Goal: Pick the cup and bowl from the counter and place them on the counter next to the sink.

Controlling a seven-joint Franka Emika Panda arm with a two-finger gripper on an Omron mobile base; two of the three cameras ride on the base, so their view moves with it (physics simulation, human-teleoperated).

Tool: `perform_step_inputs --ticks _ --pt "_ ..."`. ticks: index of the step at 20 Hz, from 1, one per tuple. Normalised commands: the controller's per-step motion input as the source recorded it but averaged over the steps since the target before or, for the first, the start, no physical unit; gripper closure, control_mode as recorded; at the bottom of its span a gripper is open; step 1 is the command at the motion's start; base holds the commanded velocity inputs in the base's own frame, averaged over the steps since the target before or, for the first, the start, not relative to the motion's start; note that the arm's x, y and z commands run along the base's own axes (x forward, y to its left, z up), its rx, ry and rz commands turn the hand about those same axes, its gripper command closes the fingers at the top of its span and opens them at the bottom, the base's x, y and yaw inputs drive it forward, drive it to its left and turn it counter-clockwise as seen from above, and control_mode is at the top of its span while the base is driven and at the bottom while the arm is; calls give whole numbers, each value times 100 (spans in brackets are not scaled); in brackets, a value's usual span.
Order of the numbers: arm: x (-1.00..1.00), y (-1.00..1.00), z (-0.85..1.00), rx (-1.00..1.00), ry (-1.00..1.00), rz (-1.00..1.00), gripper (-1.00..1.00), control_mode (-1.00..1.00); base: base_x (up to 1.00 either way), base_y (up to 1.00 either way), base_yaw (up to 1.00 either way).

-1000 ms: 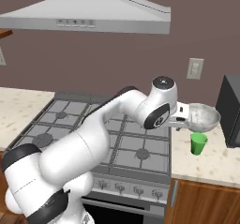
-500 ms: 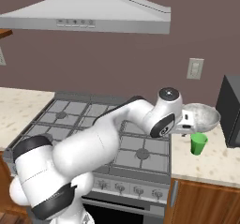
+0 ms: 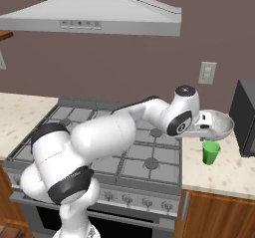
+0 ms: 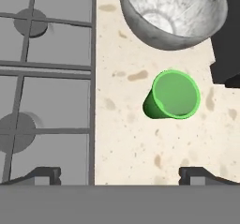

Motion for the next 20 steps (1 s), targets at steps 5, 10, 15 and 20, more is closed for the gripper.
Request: perform_step_inputs --ticks 5,10,15,20 --pt "12 -16 -2 0 4 0 -100 -100 0 0 0" --pt "17 -16 -15 0 1 0 -100 -100 0 0 0" --pt "24 -7 -13 0 1 0 -100 -100 0 0 0" --pt "24 -9 -9 0 1 0 -100 -100 0 0 0"
